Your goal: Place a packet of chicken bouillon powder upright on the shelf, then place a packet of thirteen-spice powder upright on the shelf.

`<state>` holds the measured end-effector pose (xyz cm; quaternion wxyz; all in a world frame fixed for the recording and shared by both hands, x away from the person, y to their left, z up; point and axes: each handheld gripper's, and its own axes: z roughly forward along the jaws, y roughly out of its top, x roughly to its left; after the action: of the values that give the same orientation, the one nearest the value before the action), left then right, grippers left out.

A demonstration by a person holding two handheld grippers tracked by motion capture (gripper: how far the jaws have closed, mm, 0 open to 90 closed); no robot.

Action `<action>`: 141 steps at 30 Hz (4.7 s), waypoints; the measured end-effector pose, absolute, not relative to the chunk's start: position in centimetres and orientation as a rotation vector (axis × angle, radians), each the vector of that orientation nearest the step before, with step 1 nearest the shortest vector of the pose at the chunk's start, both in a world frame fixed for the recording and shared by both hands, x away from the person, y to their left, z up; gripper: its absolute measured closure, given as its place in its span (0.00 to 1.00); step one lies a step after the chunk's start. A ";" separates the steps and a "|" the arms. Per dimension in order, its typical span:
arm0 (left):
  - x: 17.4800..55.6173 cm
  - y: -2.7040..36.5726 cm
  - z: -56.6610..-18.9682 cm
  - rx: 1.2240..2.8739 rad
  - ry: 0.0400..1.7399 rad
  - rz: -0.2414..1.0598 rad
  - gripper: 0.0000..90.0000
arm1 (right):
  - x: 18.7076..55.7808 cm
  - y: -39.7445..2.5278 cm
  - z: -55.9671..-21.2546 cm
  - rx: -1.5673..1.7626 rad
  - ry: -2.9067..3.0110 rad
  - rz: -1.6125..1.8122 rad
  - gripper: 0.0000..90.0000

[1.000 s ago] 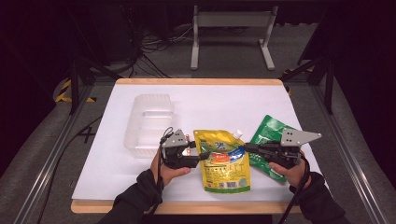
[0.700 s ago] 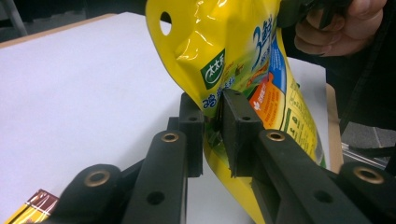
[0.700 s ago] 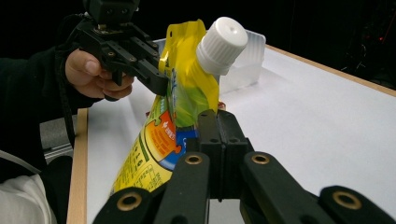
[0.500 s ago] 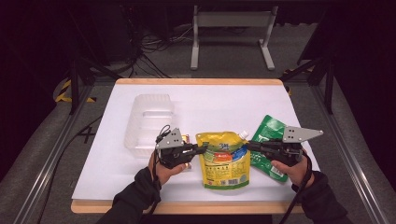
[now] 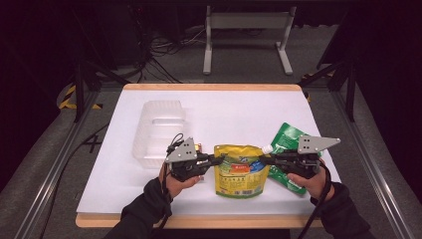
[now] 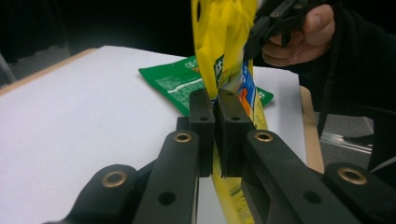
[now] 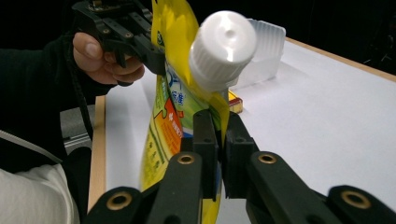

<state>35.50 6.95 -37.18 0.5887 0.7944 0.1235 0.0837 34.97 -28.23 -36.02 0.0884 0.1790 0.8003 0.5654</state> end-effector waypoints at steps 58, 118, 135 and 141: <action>36.6 18.5 -30.9 1.736 0.475 0.552 0.96 | 39.8 -14.8 -29.9 0.349 2.228 1.708 1.00; 36.7 26.4 -34.0 1.659 0.663 0.712 0.96 | 42.1 -4.6 -32.6 0.373 2.273 1.754 1.00; 36.1 27.1 -33.1 1.599 0.652 0.727 0.95 | 41.8 -4.1 -32.1 0.336 2.267 1.786 1.00; 36.1 27.0 -33.4 1.611 0.650 0.723 0.95 | 42.0 -4.0 -32.9 0.340 2.295 1.781 1.00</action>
<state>36.09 27.04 -33.42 0.5889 0.6919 0.2792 0.3107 42.05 -3.99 -32.90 0.1081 0.1157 0.7800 0.6054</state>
